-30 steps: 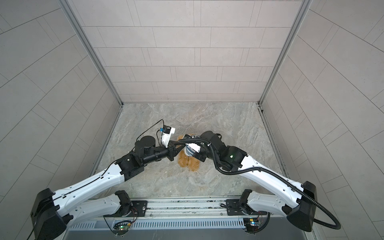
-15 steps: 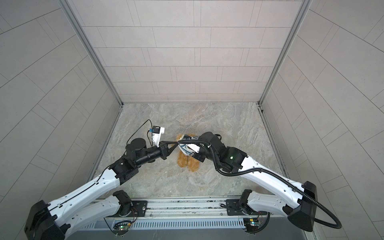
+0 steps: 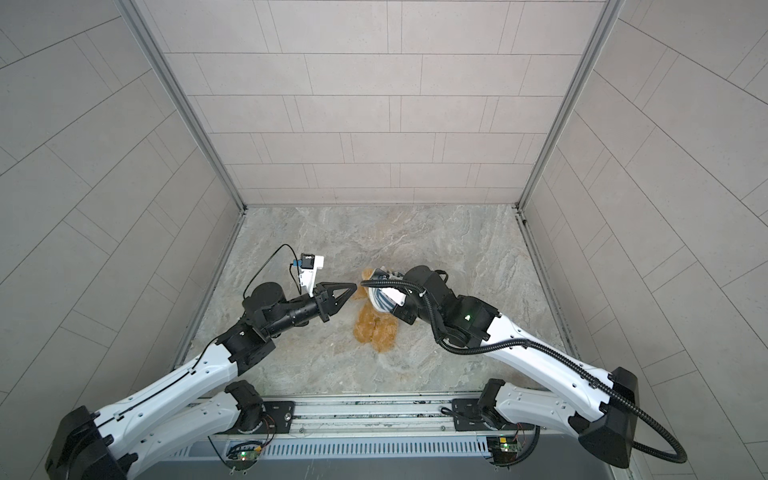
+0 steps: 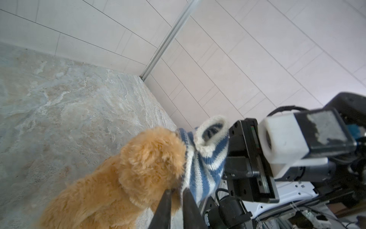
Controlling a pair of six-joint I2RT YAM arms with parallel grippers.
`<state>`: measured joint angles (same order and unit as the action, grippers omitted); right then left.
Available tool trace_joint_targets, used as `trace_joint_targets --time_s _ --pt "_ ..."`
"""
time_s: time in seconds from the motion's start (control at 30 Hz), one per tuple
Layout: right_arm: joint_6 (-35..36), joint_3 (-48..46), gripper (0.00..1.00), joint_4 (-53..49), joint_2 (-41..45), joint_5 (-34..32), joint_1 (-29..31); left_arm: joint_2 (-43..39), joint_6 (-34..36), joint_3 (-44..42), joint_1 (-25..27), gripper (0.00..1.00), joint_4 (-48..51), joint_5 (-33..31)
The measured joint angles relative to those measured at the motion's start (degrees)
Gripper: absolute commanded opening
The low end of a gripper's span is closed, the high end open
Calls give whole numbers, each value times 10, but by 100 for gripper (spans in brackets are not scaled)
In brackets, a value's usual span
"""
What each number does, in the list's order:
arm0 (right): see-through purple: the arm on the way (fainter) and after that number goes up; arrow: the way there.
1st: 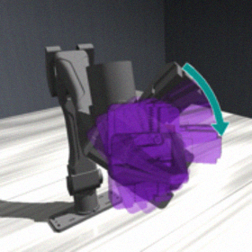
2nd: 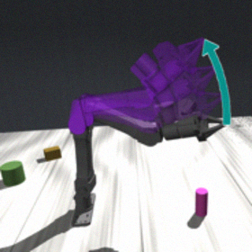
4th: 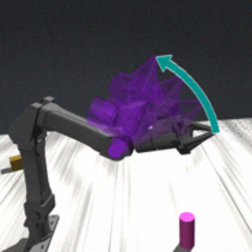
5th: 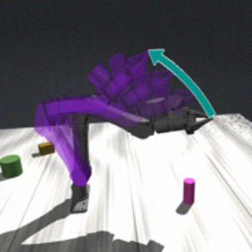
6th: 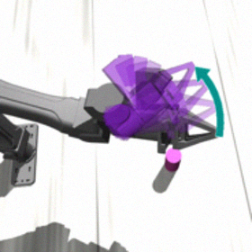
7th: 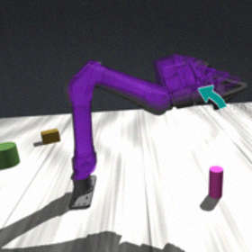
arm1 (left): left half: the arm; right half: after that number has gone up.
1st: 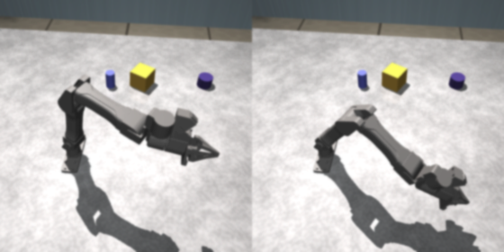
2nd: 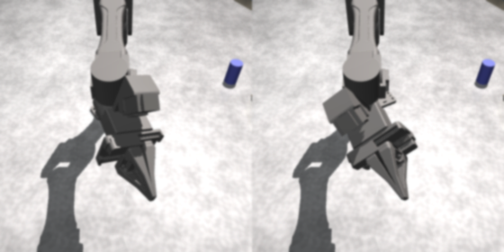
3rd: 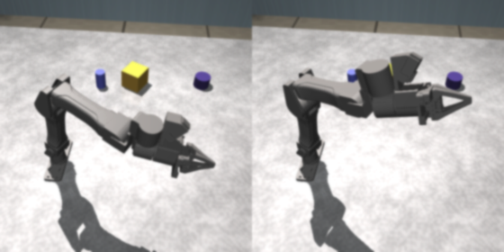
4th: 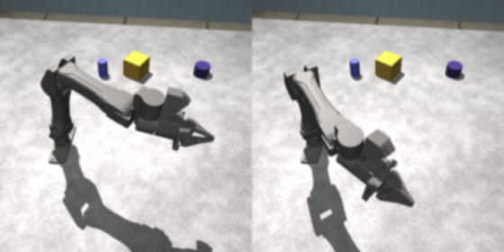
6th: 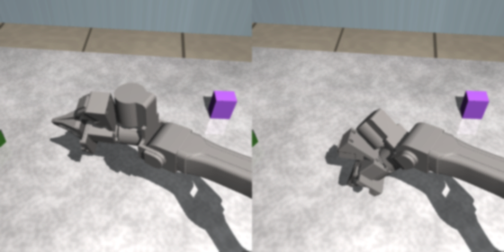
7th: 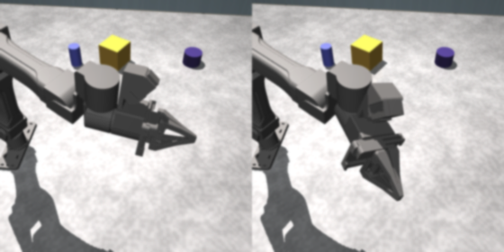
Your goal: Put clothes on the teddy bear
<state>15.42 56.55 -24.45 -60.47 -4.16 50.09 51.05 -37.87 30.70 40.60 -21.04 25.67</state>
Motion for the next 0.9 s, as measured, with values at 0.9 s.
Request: trace_joint_targets --time_s 0.9 --pt "-2 -8 0 2 4 0 2 97 53 85 63 23 90 -85"
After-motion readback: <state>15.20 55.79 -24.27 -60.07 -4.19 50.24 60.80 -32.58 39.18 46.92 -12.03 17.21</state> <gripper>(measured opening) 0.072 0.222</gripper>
